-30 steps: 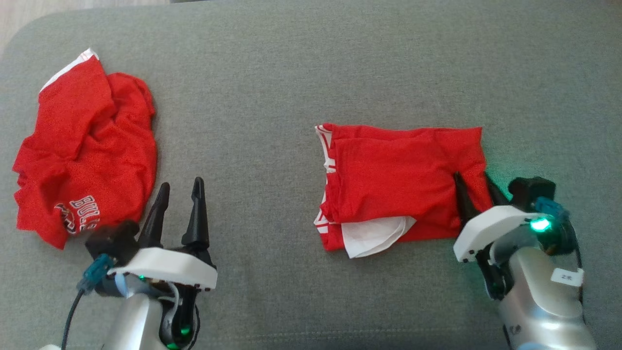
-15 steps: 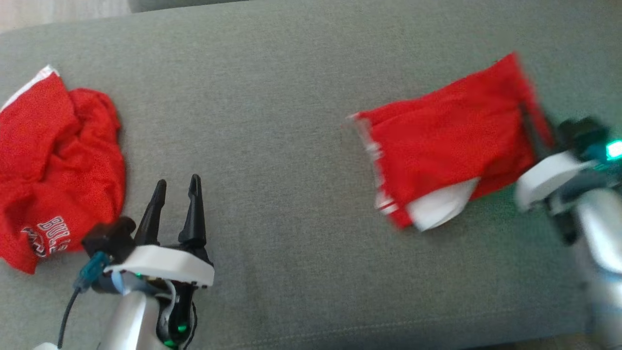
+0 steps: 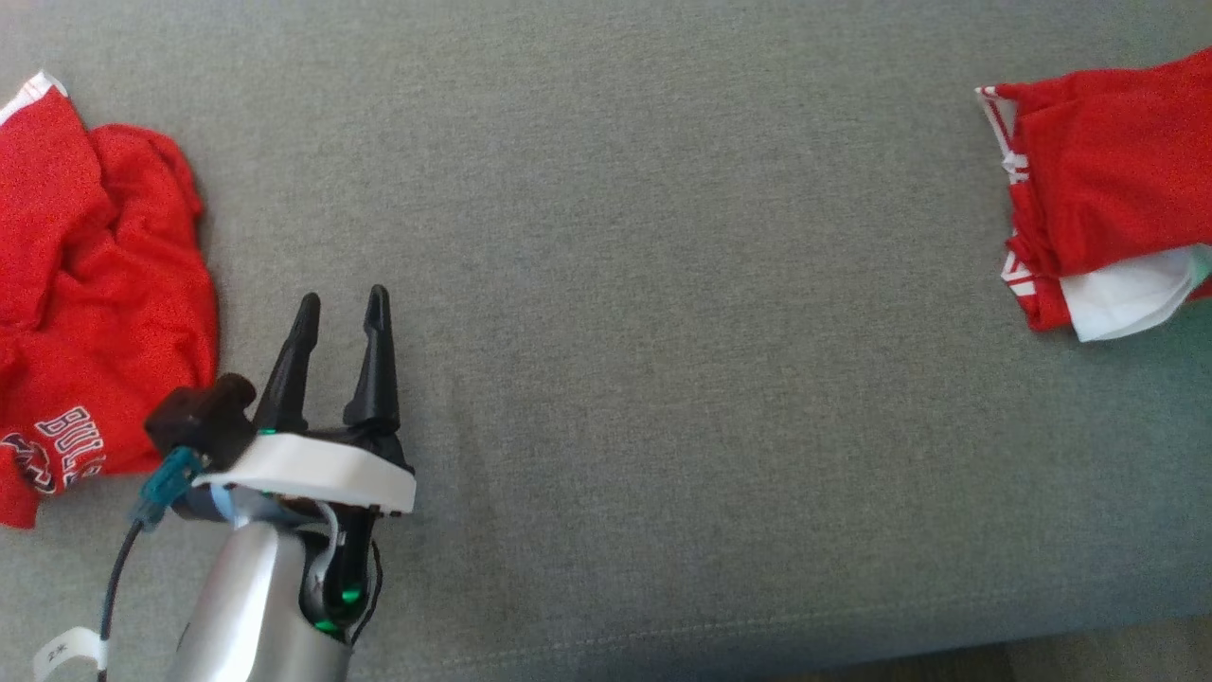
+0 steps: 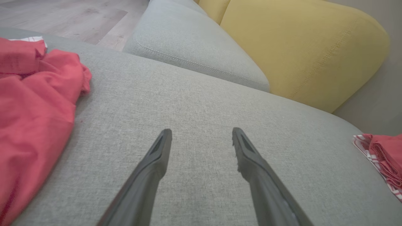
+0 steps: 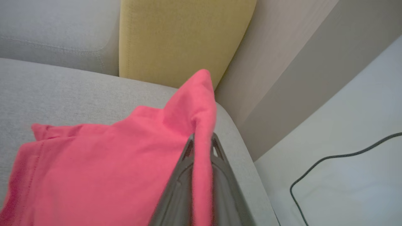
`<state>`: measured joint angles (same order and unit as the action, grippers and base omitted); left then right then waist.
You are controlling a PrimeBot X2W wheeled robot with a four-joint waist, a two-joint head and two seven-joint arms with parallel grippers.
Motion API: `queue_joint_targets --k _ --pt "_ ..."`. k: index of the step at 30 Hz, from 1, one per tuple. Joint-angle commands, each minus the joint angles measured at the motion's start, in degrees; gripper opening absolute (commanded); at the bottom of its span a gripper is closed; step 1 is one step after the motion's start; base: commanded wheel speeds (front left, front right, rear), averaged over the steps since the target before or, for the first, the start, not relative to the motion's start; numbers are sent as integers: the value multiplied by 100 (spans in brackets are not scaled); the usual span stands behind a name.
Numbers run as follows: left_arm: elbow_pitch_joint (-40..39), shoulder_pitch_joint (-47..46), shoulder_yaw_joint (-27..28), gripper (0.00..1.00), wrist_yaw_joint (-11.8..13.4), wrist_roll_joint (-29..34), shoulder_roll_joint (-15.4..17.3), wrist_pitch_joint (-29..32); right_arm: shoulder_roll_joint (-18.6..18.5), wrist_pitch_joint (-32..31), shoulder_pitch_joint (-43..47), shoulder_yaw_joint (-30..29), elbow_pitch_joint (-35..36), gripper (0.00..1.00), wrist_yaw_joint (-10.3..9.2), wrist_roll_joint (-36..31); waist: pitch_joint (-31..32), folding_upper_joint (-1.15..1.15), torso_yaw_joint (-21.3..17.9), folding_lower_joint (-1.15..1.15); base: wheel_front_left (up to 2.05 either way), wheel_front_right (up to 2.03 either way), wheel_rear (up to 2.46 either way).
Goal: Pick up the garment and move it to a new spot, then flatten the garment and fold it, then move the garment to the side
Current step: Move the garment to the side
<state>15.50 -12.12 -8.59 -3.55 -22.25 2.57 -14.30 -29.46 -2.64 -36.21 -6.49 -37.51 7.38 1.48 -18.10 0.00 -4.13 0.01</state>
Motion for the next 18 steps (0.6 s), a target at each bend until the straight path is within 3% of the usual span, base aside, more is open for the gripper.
queue_joint_targets --k 1,4,10,11,12,13,14,18 --pt "-139 -177 198 100 -36 67 31 -70 -113 24 -71 -32 168 0 11 -17 -42 0 33 -1 0 0 0" --pt "-130 -174 295 100 -46 62 31 -70 112 -89 -113 -288 140 0 11 97 -87 0 18 -1 0 0 0" --pt "-86 -187 359 100 -83 77 31 -70 170 -95 -152 -279 149 0 11 88 -89 0 -20 -1 0 0 0" --pt "-76 -190 353 100 -85 76 31 -70 182 -90 -158 -282 147 15 11 93 -76 0 -24 -1 0 0 0" --pt "-68 -192 347 100 -87 75 31 -70 192 -89 -159 -276 144 40 11 89 -62 0 -29 -1 0 0 0" --pt "-60 -194 341 100 -87 74 31 -70 200 -87 -157 -259 144 67 11 85 -50 0 -32 -1 0 0 0" --pt "-53 -195 337 100 -87 71 31 -70 211 -84 -157 -248 143 100 11 86 -38 0 -34 -1 0 0 0" --pt "-37 -195 327 100 -82 65 31 -70 244 -93 -171 -257 146 100 11 112 -5 0 -36 -1 0 0 0"
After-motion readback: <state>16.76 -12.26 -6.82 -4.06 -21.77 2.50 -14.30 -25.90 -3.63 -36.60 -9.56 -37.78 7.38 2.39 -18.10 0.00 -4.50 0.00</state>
